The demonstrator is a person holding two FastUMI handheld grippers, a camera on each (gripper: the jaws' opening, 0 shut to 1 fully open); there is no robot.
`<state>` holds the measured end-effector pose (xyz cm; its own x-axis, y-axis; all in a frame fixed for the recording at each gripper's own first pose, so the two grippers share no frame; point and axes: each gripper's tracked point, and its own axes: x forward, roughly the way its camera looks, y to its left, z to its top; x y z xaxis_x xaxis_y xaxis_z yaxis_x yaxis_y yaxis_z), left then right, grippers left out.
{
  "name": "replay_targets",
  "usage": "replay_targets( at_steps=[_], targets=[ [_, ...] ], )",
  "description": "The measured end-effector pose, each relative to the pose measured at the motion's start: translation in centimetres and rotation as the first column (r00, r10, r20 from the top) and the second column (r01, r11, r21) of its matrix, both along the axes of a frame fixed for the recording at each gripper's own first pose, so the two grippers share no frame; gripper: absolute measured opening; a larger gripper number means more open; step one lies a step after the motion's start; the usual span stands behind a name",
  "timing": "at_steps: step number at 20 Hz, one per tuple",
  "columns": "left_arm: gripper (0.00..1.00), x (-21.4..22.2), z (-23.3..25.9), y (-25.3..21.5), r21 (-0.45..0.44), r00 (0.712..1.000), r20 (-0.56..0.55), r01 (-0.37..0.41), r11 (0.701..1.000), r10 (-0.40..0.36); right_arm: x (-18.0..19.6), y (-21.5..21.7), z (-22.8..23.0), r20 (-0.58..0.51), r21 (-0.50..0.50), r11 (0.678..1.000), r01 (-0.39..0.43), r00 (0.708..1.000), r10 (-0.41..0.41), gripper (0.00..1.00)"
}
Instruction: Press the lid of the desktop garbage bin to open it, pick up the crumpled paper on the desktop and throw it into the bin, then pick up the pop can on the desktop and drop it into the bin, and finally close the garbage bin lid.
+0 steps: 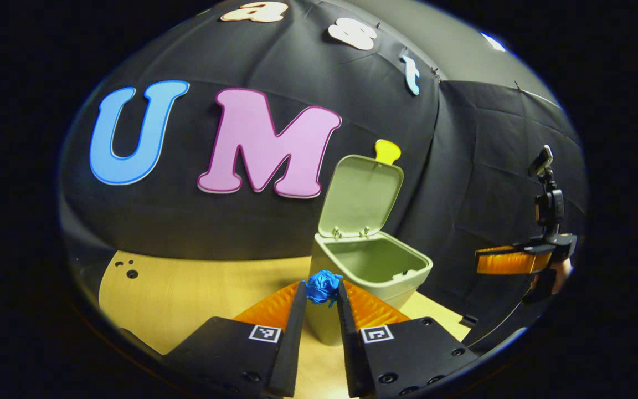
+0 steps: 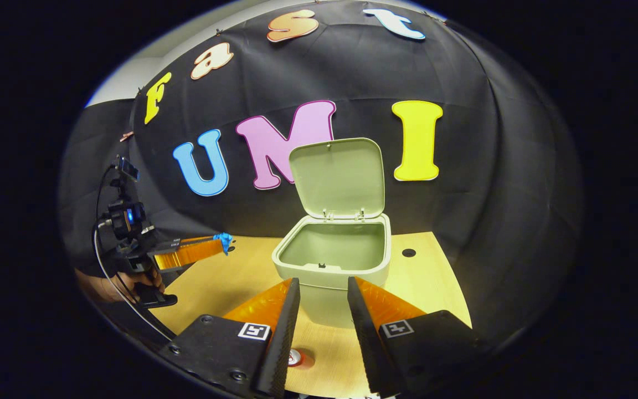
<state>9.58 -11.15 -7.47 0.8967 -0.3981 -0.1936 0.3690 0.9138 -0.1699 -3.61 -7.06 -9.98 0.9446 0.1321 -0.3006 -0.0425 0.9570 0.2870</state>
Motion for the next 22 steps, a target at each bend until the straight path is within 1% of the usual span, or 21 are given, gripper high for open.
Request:
replay_targets(
  at_steps=[1,2,4,8,9,10,11,12,15,19,22],
  targets=[
    [0.40,0.4,0.7,-0.6,0.000,1.000,0.014,0.006,1.000,-0.006,-0.1,-0.2,-0.1,-0.001,0.001,1.000,0.004,1.000,-0.004,0.58],
    [0.38,1.1,1.3,-1.1,0.013,0.999,0.029,0.012,1.000,-0.012,-0.2,-0.3,-0.2,-0.004,-0.001,1.000,0.007,1.000,-0.007,0.58],
    [0.38,2.0,2.5,-2.3,0.034,0.998,0.058,0.035,0.999,-0.037,-0.4,-0.5,-0.5,-0.010,-0.005,1.000,0.013,1.000,-0.013,0.58],
    [0.38,3.4,3.2,-4.7,0.041,0.994,0.081,0.076,0.996,-0.079,-0.1,-0.6,-0.7,-0.012,-0.007,1.000,0.020,1.000,-0.020,0.58],
    [0.36,3.7,3.3,-5.5,0.038,0.993,0.084,0.083,0.996,-0.086,-0.3,-0.7,-0.7,-0.009,-0.005,1.000,0.022,1.000,-0.022,0.58],
    [0.37,4.0,3.5,-6.0,0.034,0.991,0.091,0.091,0.995,-0.094,-0.3,-0.8,-0.6,-0.007,-0.004,1.000,0.025,1.000,-0.025,0.58],
    [0.36,4.5,3.5,-6.5,0.036,0.990,0.094,0.098,0.995,-0.101,-0.3,-0.8,-0.7,-0.007,-0.005,1.000,0.027,1.000,-0.027,0.58],
    [0.38,4.8,3.7,-6.9,0.042,0.989,0.096,0.107,0.993,-0.111,-0.3,-0.8,-0.9,-0.009,-0.006,1.000,0.028,1.000,-0.028,0.58],
    [0.38,6.0,3.4,-9.0,0.061,0.984,0.097,0.143,0.988,-0.148,-0.6,-0.9,-1.2,-0.013,-0.005,0.999,0.032,0.999,-0.032,0.58],
    [0.38,7.3,1.9,-11.5,0.084,0.979,0.062,0.187,0.979,-0.192,-0.8,-1.1,-1.8,-0.022,0.013,0.999,0.045,0.999,-0.044,0.58],
    [0.38,8.1,0.8,-12.5,0.103,0.978,0.045,0.200,0.974,-0.205,-1.3,-1.3,-2.0,-0.026,0.016,0.998,0.054,0.998,-0.054,0.59]
  ],
)
